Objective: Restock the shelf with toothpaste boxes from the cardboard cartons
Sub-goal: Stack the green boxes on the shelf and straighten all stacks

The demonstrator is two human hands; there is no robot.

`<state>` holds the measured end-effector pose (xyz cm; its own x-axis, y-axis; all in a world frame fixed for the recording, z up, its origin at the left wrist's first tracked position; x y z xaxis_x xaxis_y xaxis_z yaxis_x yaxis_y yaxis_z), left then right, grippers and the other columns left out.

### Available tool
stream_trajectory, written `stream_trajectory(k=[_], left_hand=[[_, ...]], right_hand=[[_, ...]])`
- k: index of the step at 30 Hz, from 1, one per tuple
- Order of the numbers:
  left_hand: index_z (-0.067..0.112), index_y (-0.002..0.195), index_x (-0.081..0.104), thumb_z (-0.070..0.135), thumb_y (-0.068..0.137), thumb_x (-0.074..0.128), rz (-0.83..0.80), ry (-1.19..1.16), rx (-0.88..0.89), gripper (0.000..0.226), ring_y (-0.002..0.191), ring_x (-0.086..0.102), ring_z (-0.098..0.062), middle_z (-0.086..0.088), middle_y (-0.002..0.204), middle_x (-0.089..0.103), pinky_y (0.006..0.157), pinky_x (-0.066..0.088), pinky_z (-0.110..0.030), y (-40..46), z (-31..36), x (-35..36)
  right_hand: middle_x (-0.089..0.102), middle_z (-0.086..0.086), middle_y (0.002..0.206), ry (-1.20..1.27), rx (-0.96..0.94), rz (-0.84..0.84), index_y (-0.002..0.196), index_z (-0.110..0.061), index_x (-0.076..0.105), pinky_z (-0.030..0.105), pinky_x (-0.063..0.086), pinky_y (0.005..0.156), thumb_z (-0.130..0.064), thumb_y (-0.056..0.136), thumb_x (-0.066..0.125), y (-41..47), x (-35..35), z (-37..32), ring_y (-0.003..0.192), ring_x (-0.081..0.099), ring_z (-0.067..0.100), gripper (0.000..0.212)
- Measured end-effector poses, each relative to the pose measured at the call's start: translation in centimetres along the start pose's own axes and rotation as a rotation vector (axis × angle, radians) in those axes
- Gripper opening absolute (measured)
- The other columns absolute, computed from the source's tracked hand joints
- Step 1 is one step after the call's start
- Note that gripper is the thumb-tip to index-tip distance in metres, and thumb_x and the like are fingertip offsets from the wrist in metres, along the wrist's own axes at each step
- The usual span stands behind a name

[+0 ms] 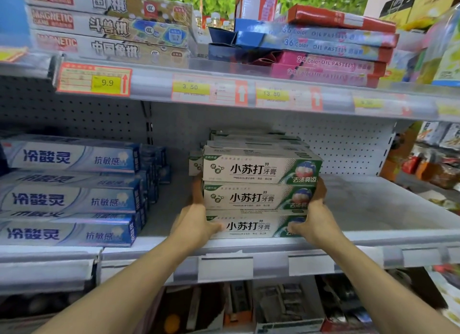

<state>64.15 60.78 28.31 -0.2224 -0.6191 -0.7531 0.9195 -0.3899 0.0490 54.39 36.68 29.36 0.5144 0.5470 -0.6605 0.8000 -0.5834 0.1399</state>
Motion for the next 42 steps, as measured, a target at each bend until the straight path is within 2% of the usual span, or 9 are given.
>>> stream_trajectory(k=[4,8,11,13,19,25,30,36,42], left_hand=[[0.026,0.139,0.025,0.027,0.081,0.071,0.012,-0.020,0.046,0.074,0.106,0.059,-0.023,0.001,0.125,0.058,0.085,0.050,-0.031,0.5,0.6,-0.2],[0.044,0.138,-0.007,0.021,0.076,0.075,0.050,-0.109,0.100,0.105,0.105,0.059,-0.023,0.003,0.128,0.051,0.084,0.051,-0.032,0.8,0.9,-0.7],[0.045,0.139,-0.003,0.032,0.072,0.079,0.011,-0.188,0.115,0.107,0.112,0.058,-0.020,0.008,0.130,0.054,0.092,0.049,-0.031,0.6,0.3,-0.7],[0.043,0.143,-0.001,0.045,0.075,0.074,-0.020,-0.257,0.127,0.102,0.117,0.054,-0.019,0.010,0.133,0.053,0.094,0.044,-0.031,0.3,0.2,-1.2],[0.032,0.148,0.012,0.040,0.093,0.052,0.044,-0.311,0.070,0.069,0.133,0.039,-0.027,-0.003,0.153,0.030,0.105,0.036,-0.038,1.7,-2.2,-4.2],[0.020,0.144,0.027,0.015,0.097,0.046,0.071,-0.452,0.005,0.051,0.131,0.040,-0.028,-0.009,0.146,0.038,0.103,0.034,-0.036,4.6,-2.8,-4.6],[0.024,0.149,0.019,0.011,0.100,0.041,0.090,-0.710,0.039,0.055,0.135,0.034,-0.021,-0.001,0.148,0.036,0.107,0.028,-0.030,7.9,-2.7,-3.8],[0.030,0.143,0.028,0.006,0.095,0.049,0.093,-0.818,0.037,0.058,0.114,0.043,-0.010,0.013,0.129,0.043,0.100,0.033,-0.026,11.3,-3.3,-2.6],[0.019,0.137,0.044,0.001,0.093,0.048,0.128,-0.838,0.018,0.048,0.115,0.053,-0.023,-0.001,0.123,0.058,0.104,0.041,-0.040,12.7,-3.5,-2.4]], right_hand=[[0.058,0.004,0.113,-0.040,0.005,0.007,0.137,-0.011,0.026,0.013,0.045,0.058,0.003,0.073,0.073,0.8,0.1,0.3,0.092,0.056,0.014,0.080],[0.053,0.007,0.121,-0.016,0.006,0.027,0.143,-0.018,0.006,0.022,0.051,0.066,0.003,0.071,0.073,0.7,0.0,-0.3,0.095,0.055,0.016,0.101],[0.026,0.017,0.141,-0.162,0.022,0.139,0.145,-0.021,-0.012,0.048,0.038,0.106,-0.007,0.067,0.080,-0.8,-1.1,-1.5,0.128,0.034,0.033,0.122],[0.010,0.020,0.147,-0.365,0.009,0.225,0.146,-0.011,-0.009,0.046,0.018,0.114,-0.023,0.071,0.080,-2.4,-2.0,-3.4,0.137,0.012,0.035,0.117],[0.022,0.016,0.143,-0.683,-0.288,0.246,0.140,-0.009,0.023,0.042,0.014,0.115,-0.054,0.080,0.063,-5.1,0.6,-11.7,0.135,0.017,0.032,0.085],[-0.005,0.003,0.153,-0.728,-0.499,0.230,0.148,-0.023,-0.001,0.043,-0.002,0.118,-0.060,0.076,0.063,-4.7,4.3,-15.2,0.143,-0.007,0.025,0.104],[0.039,0.014,0.142,-0.739,-0.406,0.161,0.131,-0.015,0.044,0.041,0.026,0.112,-0.059,0.077,0.062,-2.7,5.4,-13.3,0.131,0.038,0.028,0.073],[0.011,0.007,0.151,-0.670,-0.669,0.365,0.148,-0.027,0.007,0.039,-0.002,0.114,-0.060,0.054,0.080,-2.6,4.7,-13.9,0.142,0.004,0.029,0.124],[0.007,0.010,0.153,-0.700,-0.682,0.373,0.148,-0.023,0.005,0.056,0.005,0.113,-0.068,0.034,0.081,-3.1,6.3,-14.1,0.143,-0.001,0.032,0.144]])
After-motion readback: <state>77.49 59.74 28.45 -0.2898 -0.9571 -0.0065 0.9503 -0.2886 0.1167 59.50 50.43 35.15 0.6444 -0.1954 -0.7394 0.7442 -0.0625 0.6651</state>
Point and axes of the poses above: each hand's wrist, its own y-axis towards the middle knuckle, its own x-axis out of the palm, z = x × y, the point moved 9 cm from there along y, towards the middle knuckle
